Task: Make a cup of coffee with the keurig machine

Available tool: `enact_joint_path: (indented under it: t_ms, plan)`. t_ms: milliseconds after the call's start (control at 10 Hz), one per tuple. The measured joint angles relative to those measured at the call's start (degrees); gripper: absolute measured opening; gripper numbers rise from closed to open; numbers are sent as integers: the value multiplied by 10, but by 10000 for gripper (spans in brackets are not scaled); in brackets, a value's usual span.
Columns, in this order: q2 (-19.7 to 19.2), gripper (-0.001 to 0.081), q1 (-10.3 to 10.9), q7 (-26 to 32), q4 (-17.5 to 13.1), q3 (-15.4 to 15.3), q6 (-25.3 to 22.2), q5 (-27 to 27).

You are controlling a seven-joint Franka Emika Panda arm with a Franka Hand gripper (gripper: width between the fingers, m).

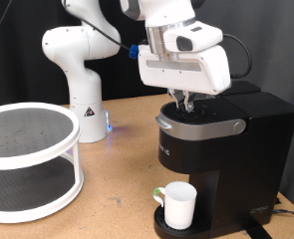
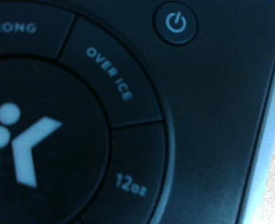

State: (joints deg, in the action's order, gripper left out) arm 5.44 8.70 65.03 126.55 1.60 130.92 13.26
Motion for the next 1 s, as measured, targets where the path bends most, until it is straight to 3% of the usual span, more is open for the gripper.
enact_joint_path:
  t_ms: [1000]
  plan:
    - [-5,0,2,16,8,-9,0,21]
